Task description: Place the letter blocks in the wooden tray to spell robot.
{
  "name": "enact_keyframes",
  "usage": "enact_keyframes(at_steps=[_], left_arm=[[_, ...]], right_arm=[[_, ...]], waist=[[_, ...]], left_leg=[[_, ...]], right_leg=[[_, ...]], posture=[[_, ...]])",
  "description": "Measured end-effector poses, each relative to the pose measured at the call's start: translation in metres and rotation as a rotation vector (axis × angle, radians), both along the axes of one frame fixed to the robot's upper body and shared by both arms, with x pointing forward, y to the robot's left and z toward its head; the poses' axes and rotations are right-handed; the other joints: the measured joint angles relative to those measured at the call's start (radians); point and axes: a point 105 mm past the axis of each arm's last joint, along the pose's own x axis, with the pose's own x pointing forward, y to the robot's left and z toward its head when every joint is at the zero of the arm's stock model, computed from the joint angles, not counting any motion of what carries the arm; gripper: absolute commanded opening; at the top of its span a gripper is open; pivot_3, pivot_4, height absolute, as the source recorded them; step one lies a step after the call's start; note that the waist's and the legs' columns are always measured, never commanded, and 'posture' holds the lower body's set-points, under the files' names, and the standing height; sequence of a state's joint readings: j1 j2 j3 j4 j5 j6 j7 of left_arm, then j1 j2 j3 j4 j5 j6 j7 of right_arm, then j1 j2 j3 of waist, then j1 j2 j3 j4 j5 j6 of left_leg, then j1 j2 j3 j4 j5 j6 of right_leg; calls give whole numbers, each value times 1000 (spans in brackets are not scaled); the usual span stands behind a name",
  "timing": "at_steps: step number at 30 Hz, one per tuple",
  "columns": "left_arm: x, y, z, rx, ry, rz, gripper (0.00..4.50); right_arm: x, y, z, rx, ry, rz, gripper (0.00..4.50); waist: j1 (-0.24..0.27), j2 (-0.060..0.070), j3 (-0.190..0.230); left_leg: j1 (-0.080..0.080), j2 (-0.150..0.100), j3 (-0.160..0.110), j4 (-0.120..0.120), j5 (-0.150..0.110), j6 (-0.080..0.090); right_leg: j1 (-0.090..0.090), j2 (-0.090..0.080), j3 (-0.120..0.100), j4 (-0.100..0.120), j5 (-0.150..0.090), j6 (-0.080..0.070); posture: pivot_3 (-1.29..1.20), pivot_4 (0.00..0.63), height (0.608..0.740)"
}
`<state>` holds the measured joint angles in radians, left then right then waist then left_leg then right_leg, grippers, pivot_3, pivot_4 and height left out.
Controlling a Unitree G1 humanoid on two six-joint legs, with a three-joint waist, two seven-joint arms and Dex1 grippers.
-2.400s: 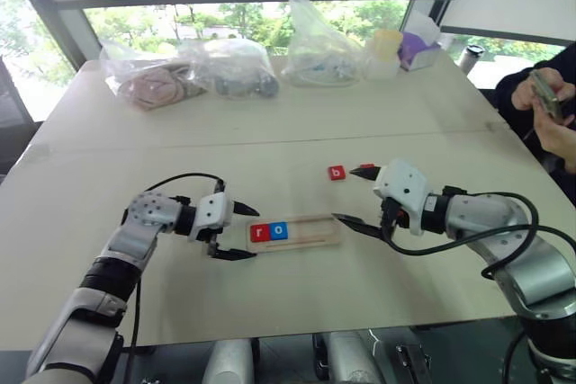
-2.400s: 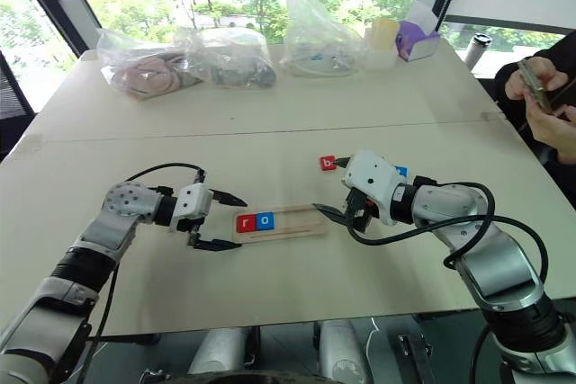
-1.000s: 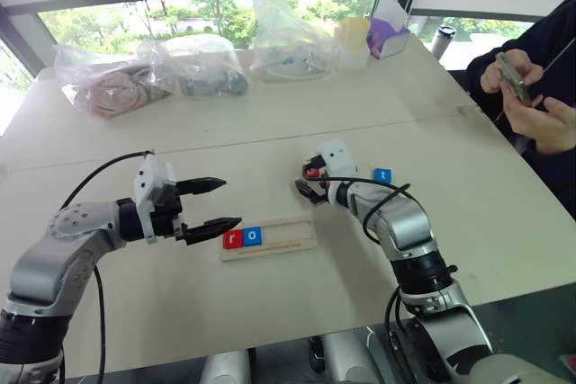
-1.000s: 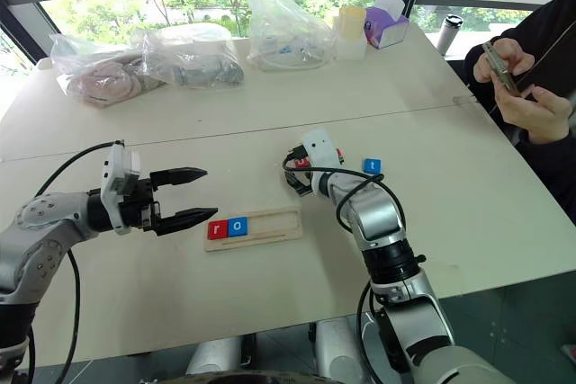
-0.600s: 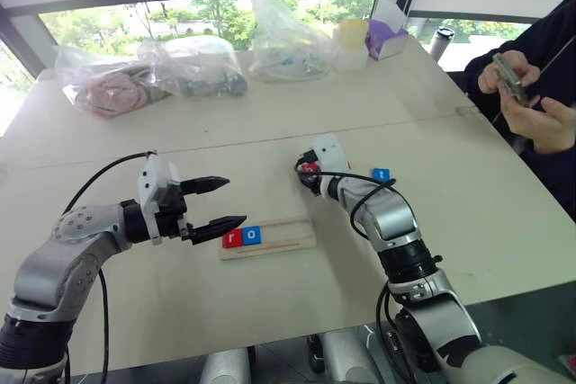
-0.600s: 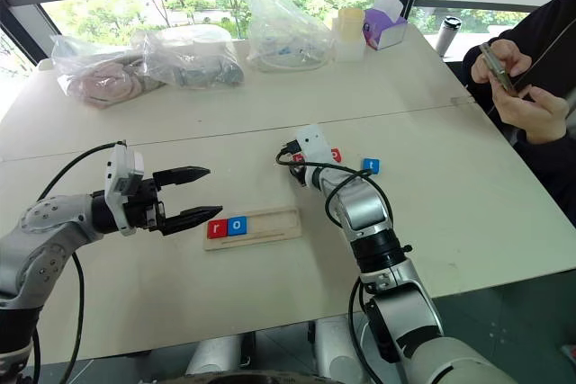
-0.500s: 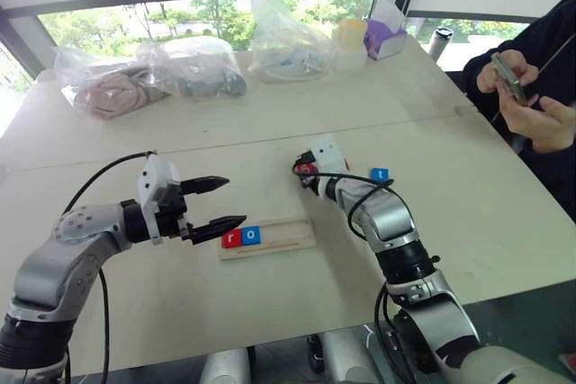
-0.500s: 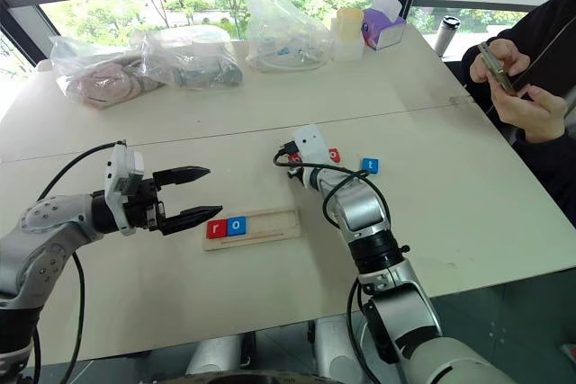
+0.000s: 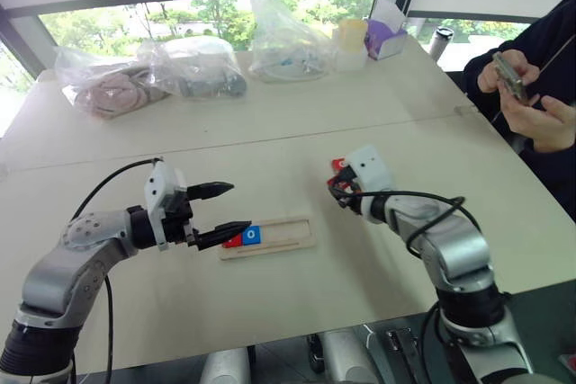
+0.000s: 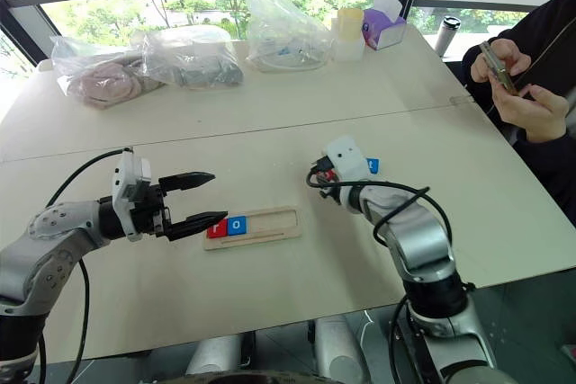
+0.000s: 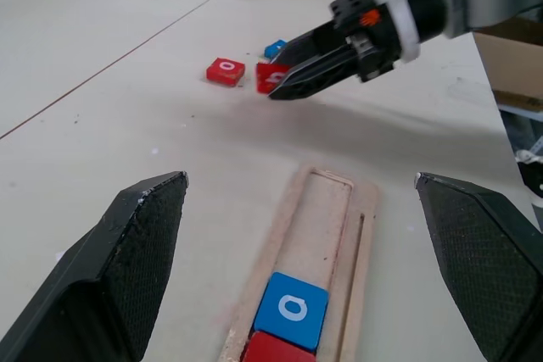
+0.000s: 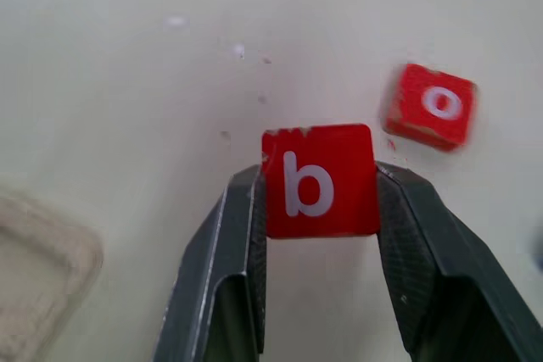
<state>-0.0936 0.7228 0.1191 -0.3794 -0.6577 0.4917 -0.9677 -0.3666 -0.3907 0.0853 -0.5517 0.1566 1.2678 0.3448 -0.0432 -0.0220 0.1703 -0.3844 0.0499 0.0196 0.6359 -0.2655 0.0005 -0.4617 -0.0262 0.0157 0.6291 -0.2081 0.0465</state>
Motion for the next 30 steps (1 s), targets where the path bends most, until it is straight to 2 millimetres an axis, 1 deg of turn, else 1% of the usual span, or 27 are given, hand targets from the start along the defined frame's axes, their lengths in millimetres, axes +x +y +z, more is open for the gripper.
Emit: enact_keyframes(at_steps=[1, 4, 9, 12, 15, 17, 18, 19, 20, 21, 22, 26, 30], left_arm=[[-1, -1, -1, 1, 5, -8, 4500], [-2, -6, -3, -5, 13, -32, 4500], [-2, -10, -4, -9, 6, -53, 4500], [-3, -14, -7, -8, 15, -77, 4500], [-1, -14, -8, -4, 16, -84, 4500], [0, -15, -5, -2, 5, -88, 4500], [1, -15, -5, 0, 3, -87, 4500], [1, -15, -5, 1, 4, -86, 4500], [1, -15, -6, -1, 5, -85, 4500], [1, -15, -6, -5, 5, -86, 4500], [1, -16, -6, -8, 6, -87, 4500], [0, -17, -7, -13, 10, -87, 4500], [-1, -16, -10, -14, 22, -81, 4500]], right_arm=[[-5, -4, 0, 2, 13, -17, 1190], [-18, -8, -1, 26, 43, -58, 1190], [-38, -10, -14, 46, 119, -107, 1190], [-43, -18, -22, 43, 153, -145, 1190], [-44, -22, -25, 38, 159, -169, 1190], [-45, -24, -26, 36, 160, -179, 2235], [-45, -24, -28, 35, 159, -183, 2567], [-46, -25, -29, 35, 161, -185, 3012], [-46, -25, -30, 36, 160, -184, 3673], [-45, -24, -30, 37, 156, -180, 4150], [-45, -24, -30, 38, 150, -177, 4465], [-44, -24, -27, 36, 133, -136, 4465], [-44, -23, -18, 16, 102, -31, 4465]], waist=[[0, 0, 0], [-2, 0, 0], [0, 0, 0], [0, 0, 0], [-1, -1, 0], [-1, -1, 0], [-1, -1, 0], [-1, -1, 0], [-1, -1, 0], [-1, -1, 0], [-1, -1, 1], [-1, -1, 1], [-1, -3, 2]], left_leg=[[0, 0, 0, 0, 0, 0], [0, 0, 0, 2, 0, 0], [-1, 0, 0, 2, 0, 0], [-2, 0, 0, 3, 0, 0], [-2, 0, 0, 4, 0, 0], [-2, 0, 0, 4, 0, 0], [-2, 0, 0, 4, 0, 0], [-2, 0, 0, 4, 0, 0], [-2, 0, 0, 4, 0, 0], [-2, 0, 0, 4, 0, 0], [-2, 0, 0, 4, 0, 0], [-3, 0, 0, 6, 0, 0], [-3, 0, 0, 7, 0, 0]], right_leg=[[0, 0, 0, 0, 0, 0], [0, 0, 0, 0, 0, 0], [0, 0, 1, 0, 0, 0], [0, 0, 1, 0, 0, 0], [0, 0, 1, 0, 0, 0], [0, 0, 1, 0, 0, 0], [0, 0, 1, 0, 0, 0], [0, 0, 1, 0, 0, 0], [0, 0, 1, 0, 0, 0], [0, 0, 1, 0, 0, 0], [0, 0, 1, 0, 0, 0], [0, 0, 1, 0, 0, 0], [1, 0, 1, 0, 0, 0]], posture=[[0, 150, 740], [0, 150, 740], [0, 150, 740], [0, 150, 740], [0, 150, 740], [0, 150, 740], [0, 150, 740], [0, 150, 740], [0, 150, 740], [0, 150, 740], [0, 150, 740], [0, 150, 740], [0, 150, 740]])
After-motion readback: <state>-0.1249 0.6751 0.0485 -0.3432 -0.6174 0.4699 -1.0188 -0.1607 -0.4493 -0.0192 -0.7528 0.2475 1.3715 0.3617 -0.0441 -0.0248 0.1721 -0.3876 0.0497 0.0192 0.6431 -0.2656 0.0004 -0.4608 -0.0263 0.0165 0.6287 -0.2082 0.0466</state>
